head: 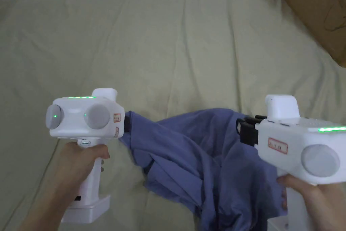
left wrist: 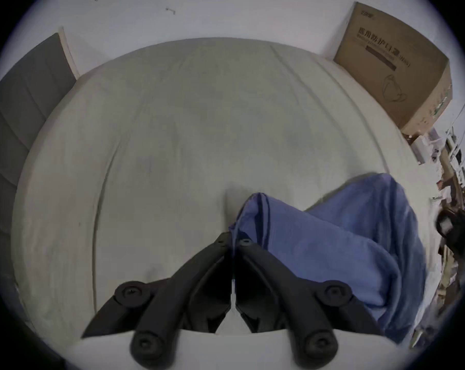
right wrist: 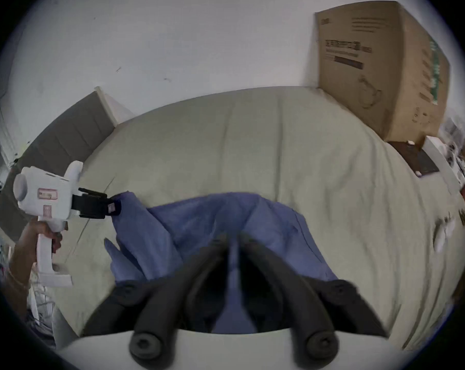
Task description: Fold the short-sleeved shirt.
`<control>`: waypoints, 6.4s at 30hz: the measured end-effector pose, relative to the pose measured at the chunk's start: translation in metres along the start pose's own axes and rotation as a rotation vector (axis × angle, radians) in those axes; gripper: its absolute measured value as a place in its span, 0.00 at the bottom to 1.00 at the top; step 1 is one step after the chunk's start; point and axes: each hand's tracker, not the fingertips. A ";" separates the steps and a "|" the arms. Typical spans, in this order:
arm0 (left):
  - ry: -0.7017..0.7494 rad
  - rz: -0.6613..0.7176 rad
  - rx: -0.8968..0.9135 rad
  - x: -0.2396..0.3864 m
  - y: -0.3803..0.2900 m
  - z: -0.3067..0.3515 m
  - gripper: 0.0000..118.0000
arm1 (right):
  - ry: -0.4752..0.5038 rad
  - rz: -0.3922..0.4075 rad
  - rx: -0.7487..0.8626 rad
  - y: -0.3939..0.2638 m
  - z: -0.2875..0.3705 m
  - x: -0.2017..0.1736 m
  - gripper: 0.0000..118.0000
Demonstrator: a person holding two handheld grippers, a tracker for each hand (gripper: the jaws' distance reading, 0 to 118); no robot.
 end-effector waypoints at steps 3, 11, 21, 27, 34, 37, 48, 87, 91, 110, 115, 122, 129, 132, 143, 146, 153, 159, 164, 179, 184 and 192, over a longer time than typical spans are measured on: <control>-0.034 0.017 0.030 -0.004 0.002 0.017 0.00 | 0.005 0.082 -0.085 0.033 -0.035 -0.005 0.75; -0.062 -0.005 0.038 -0.011 0.004 0.022 0.00 | 0.023 0.251 -0.397 0.055 -0.163 -0.020 0.81; -0.060 0.017 0.008 -0.019 0.000 0.022 0.00 | 0.065 0.277 -0.397 0.054 -0.158 -0.028 0.00; -0.054 0.000 0.026 -0.020 -0.006 0.061 0.00 | 0.025 0.216 -0.351 0.064 -0.118 -0.029 0.00; 0.028 -0.023 0.158 -0.031 -0.010 0.145 0.00 | -0.035 0.157 -0.125 0.114 0.003 -0.001 0.00; 0.116 -0.057 0.236 -0.039 -0.010 0.194 0.00 | -0.074 0.105 -0.022 0.136 0.066 0.018 0.00; 0.285 -0.051 0.517 -0.069 0.001 0.349 0.00 | -0.108 -0.041 0.272 0.169 0.242 0.047 0.00; 0.550 -0.059 0.879 -0.096 0.281 0.355 0.00 | -0.096 -0.109 0.571 0.418 0.189 0.000 0.00; 0.541 -0.049 0.721 -0.114 0.260 0.258 0.00 | -0.098 -0.128 0.465 0.377 0.102 0.019 0.00; 0.377 0.069 0.135 -0.153 0.015 0.021 0.00 | -0.150 -0.248 -0.099 0.087 -0.088 0.092 0.00; 0.342 0.108 0.125 -0.144 -0.071 0.074 0.00 | -0.114 -0.287 -0.141 -0.003 -0.027 0.096 0.00; 0.330 0.053 0.071 -0.117 -0.200 0.154 0.00 | -0.163 -0.161 -0.210 -0.117 0.070 0.072 0.00; 0.279 0.095 0.038 -0.112 -0.278 0.199 0.00 | -0.153 -0.202 -0.221 -0.173 0.127 0.069 0.00; 0.269 0.094 0.035 -0.108 -0.287 0.201 0.23 | -0.153 -0.220 -0.216 -0.182 0.134 0.067 0.01; 0.210 0.107 0.167 -0.094 -0.244 0.233 0.88 | -0.180 -0.140 -0.135 -0.135 0.141 0.049 0.78; 0.134 0.092 0.187 -0.084 -0.220 0.227 0.83 | -0.145 -0.058 -0.103 -0.111 0.134 0.032 0.68; 0.083 0.113 0.090 -0.077 -0.198 0.172 0.00 | -0.075 -0.102 -0.155 -0.097 0.077 0.011 0.00; 0.077 0.142 0.083 -0.097 -0.146 0.144 0.00 | -0.091 -0.041 -0.171 -0.060 0.031 0.004 0.00; 0.097 0.180 0.048 -0.120 -0.087 0.101 0.06 | -0.080 -0.062 -0.170 -0.020 -0.015 0.013 0.00; 0.196 0.210 -0.059 -0.181 0.078 -0.049 0.91 | -0.088 -0.060 -0.203 -0.006 -0.061 0.040 0.00; 0.199 0.203 -0.082 -0.181 0.064 -0.063 0.74 | -0.104 -0.073 -0.226 -0.019 -0.061 0.049 0.00; 0.205 0.055 -0.072 -0.158 0.070 -0.044 0.02 | -0.085 -0.139 -0.208 -0.009 -0.059 0.065 0.00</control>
